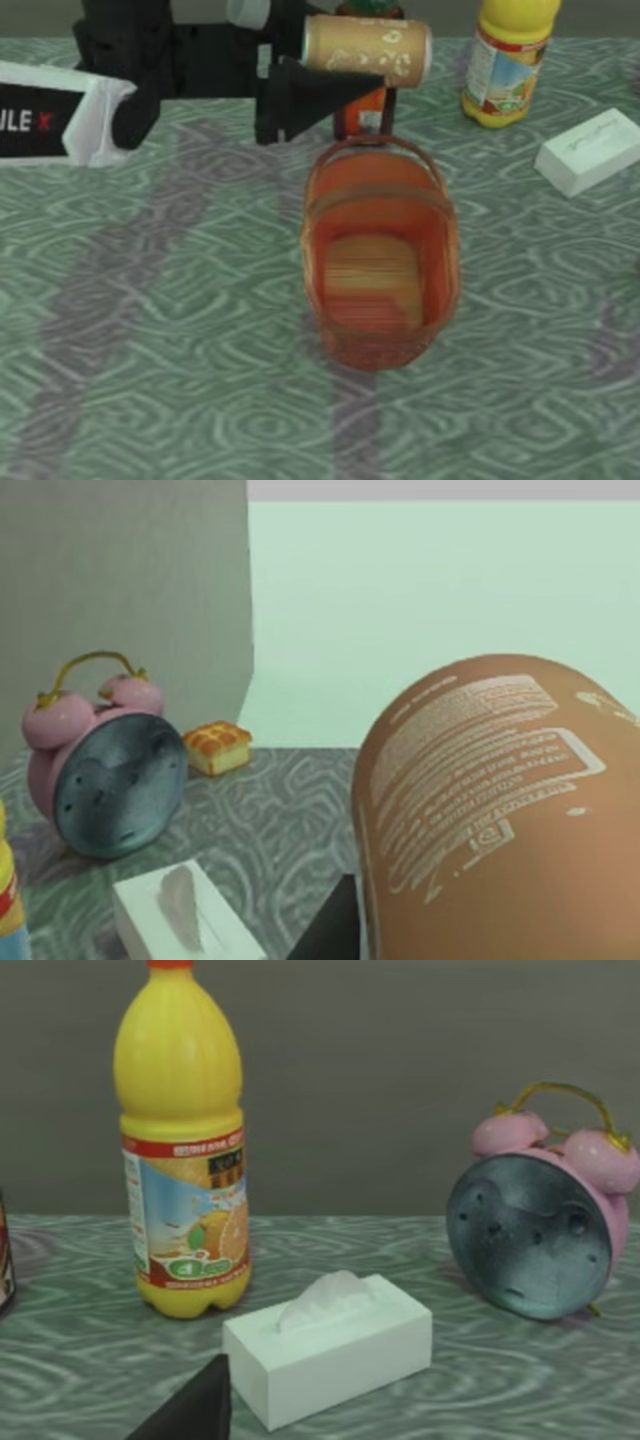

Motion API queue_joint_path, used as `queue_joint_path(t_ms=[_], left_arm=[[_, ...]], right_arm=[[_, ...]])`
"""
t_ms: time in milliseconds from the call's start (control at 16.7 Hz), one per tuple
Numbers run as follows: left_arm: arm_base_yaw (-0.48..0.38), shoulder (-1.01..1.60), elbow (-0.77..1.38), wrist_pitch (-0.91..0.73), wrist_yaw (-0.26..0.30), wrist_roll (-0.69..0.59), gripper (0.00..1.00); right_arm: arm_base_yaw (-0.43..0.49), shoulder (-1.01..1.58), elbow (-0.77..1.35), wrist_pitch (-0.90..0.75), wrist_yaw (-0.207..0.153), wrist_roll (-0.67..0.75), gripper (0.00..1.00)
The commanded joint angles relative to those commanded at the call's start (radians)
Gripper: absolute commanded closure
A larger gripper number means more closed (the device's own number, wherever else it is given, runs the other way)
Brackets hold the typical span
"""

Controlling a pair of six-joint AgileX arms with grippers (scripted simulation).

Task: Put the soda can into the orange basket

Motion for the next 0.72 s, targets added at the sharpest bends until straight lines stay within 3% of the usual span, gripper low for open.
queue_joint_path(t_ms=[360, 720], left_arm=[[0.017, 0.170, -0.078, 0.266, 0.001, -0.005, 1.00], [0.020, 0.200, -0.095, 0.305, -0.001, -0.006, 1.00]], right_arm=[[0.000, 0.000, 0.000, 0.000, 0.000, 0.000, 0.00], [0.000, 0.000, 0.000, 0.000, 0.000, 0.000, 0.00]])
